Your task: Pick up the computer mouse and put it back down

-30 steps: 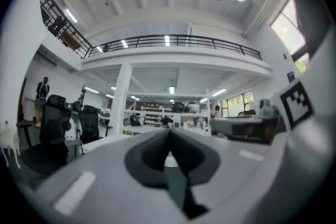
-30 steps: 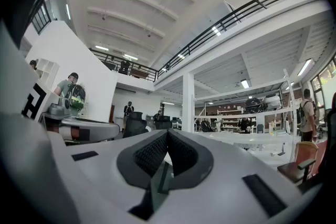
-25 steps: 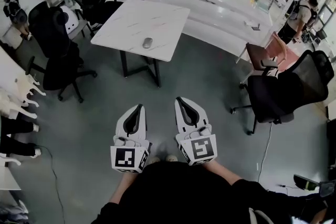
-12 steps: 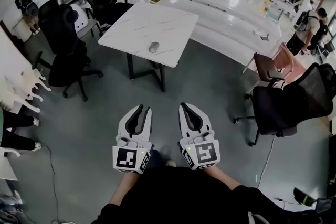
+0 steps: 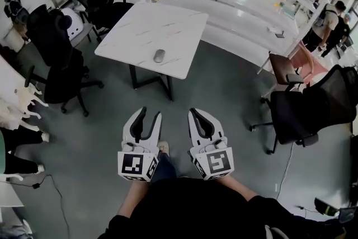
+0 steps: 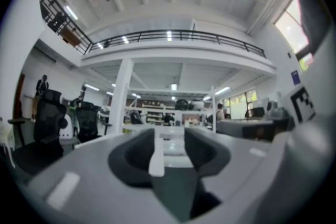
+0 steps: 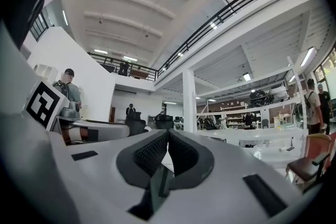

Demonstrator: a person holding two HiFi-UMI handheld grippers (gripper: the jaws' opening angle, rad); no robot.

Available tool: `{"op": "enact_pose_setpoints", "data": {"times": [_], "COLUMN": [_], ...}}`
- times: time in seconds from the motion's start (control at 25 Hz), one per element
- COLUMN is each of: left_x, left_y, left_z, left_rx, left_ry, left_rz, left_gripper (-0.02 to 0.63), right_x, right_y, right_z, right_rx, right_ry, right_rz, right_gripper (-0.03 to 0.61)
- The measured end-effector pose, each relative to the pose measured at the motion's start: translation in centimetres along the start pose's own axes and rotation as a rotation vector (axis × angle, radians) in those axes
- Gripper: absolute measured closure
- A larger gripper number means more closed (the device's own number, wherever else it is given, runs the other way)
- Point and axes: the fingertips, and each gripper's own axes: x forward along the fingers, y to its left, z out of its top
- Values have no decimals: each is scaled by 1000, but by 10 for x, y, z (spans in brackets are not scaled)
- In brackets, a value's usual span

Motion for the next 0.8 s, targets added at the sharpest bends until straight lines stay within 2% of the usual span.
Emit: {"op": "enact_pose_setpoints", "data": {"times": [0.48,0.8], "left_x": [107,156], "left_y": [94,139], "left_z": [-23,-41], "left_rx": [-23,-39], "left_ry": [64,103], "left_rz": [-73,-126], "left_gripper": [417,417], "right_x": [132,192], "right_y": [-31,-43], "right_z": [-21,-37], "right_rx": [-24,-13], "right_ry": [47,84], "right_rz": [-73,-144], "right_gripper": [558,558]}}
